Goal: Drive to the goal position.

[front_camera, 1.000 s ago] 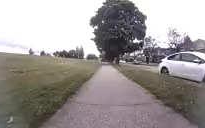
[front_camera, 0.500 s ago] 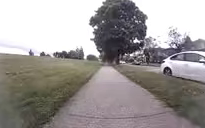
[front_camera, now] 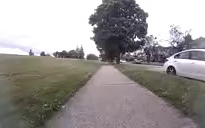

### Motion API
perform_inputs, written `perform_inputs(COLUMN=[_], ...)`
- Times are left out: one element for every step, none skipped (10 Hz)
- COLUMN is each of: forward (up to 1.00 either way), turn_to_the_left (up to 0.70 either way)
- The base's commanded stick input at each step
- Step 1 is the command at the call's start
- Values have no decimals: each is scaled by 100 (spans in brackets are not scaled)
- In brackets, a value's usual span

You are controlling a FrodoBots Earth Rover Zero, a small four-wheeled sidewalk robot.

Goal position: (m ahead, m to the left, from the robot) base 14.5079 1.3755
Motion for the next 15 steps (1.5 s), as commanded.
perform_inputs(forward=[70, 70, 70, 70, 70, 70, 70, 70, 70, 70, 70, 70, 70, 70, 70], turn_to_the_left=[0, 0, 0, 0, 0, 0, -4, -22, 0, 0, 0, 0, 0, 0, 0])
